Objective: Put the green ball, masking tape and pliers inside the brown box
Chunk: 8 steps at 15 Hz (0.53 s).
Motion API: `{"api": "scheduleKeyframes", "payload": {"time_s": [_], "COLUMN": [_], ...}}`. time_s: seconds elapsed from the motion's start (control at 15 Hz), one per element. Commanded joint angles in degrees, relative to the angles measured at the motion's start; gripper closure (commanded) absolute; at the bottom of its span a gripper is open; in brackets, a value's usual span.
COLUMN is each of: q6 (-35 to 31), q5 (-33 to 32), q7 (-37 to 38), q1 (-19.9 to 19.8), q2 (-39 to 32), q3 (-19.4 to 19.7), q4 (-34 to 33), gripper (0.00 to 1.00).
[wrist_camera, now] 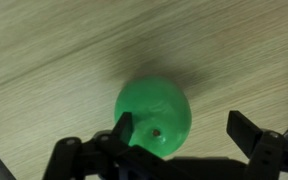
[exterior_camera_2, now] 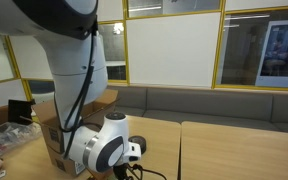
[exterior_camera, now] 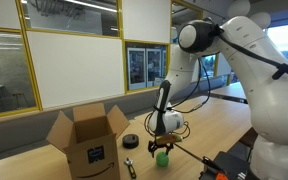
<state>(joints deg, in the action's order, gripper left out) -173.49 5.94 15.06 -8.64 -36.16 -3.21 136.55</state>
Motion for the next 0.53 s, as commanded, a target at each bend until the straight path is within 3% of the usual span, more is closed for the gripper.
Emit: {"api": "scheduleKeyframes", "payload": {"time_s": [0.0, 0.47], "q6": [-0.54, -0.09], "q5": [2.33, 1.80], "q7": [-3.72, -5.57], "q1": [-1.14, -0.90], "q2": [-1.59, -2.04], "q3": [-0.21, 1.53], "q4": [-2.01, -2.20], "gripper": [0.00, 0.00]}}
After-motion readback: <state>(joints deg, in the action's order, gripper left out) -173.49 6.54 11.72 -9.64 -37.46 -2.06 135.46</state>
